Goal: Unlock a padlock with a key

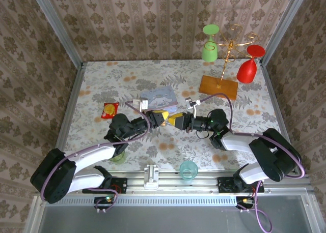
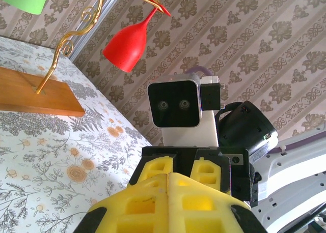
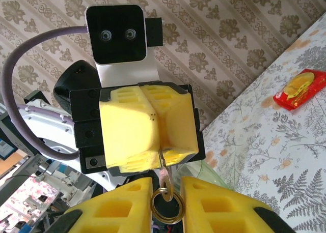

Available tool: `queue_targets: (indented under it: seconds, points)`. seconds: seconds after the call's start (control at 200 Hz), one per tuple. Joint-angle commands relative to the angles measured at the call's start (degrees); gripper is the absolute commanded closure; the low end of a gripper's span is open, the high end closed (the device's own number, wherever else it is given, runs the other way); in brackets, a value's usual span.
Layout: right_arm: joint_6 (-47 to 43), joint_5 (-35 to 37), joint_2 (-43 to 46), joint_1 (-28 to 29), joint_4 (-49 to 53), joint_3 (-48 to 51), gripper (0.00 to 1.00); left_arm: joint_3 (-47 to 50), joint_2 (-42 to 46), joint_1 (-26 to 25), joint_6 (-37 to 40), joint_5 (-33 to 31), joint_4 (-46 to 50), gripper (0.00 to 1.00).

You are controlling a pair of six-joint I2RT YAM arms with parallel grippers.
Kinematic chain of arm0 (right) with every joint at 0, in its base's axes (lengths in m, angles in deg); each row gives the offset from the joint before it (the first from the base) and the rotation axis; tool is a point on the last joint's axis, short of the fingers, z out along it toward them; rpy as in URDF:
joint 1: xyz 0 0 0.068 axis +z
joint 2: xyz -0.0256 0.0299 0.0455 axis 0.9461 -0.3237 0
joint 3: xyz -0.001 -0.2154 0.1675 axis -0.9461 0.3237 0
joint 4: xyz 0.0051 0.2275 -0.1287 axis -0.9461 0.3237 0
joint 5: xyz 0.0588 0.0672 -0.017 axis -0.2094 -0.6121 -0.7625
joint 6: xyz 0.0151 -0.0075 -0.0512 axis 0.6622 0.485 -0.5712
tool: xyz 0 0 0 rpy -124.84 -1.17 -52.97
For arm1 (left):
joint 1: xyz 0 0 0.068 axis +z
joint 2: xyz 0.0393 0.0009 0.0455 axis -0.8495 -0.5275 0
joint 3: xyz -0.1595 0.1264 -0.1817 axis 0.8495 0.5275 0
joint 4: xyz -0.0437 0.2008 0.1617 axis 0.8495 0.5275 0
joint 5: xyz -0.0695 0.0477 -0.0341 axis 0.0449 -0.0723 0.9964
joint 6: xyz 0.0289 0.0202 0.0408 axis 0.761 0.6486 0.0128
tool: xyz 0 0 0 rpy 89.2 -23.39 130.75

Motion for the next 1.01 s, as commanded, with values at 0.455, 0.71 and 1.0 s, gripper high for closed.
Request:
queue_targets:
  seconds: [0.455, 0.71, 1.0]
  points:
    - [-0.1, 1.3, 2.3, -0.2, -2.3, 0.1, 0.84, 1.1, 0.4, -0.2, 1.5, -1.3, -2.1, 1.00]
    - [-0.4, 2.2, 2.3, -0.3, -2.1, 0.6, 0.84, 1.6, 0.1, -0.3, 1.4, -1.3, -2.5, 1.00]
    - [-0.3, 1.9, 2.3, -0.2, -2.1, -0.1, 0.86, 2.1, 0.1, -0.3, 1.4, -1.9, -2.6, 1.00]
